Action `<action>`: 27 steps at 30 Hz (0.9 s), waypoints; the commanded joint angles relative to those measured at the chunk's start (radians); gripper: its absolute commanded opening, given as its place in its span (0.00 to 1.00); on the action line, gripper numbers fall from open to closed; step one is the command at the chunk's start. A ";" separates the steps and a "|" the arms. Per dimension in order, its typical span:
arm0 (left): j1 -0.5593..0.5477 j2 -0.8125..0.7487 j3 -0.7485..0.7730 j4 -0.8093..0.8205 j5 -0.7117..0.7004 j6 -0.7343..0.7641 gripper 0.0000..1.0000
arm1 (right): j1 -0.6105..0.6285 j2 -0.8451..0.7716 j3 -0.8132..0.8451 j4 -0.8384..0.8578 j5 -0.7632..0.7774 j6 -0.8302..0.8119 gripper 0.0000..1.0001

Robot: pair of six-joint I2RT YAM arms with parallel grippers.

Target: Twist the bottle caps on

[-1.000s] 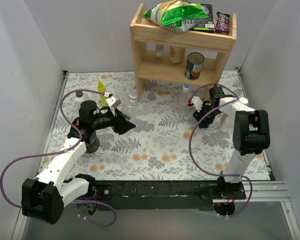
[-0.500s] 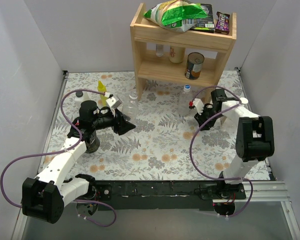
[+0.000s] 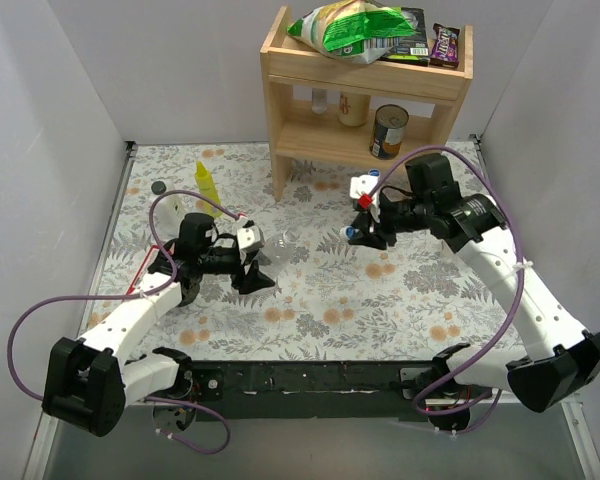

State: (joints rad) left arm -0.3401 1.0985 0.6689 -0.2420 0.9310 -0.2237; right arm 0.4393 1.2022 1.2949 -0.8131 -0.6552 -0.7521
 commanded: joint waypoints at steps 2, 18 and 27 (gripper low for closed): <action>-0.051 -0.006 0.044 -0.121 0.025 0.257 0.00 | 0.165 0.082 0.229 0.008 -0.060 0.063 0.30; -0.131 -0.086 0.044 -0.105 -0.017 0.189 0.00 | 0.400 0.180 0.313 -0.058 0.026 -0.108 0.31; -0.139 -0.094 0.043 -0.086 -0.034 0.179 0.00 | 0.401 0.152 0.287 -0.084 0.042 -0.110 0.30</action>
State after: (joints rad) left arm -0.4690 1.0424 0.6895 -0.3882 0.8692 -0.0372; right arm 0.8318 1.3781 1.5764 -0.8593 -0.6270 -0.8463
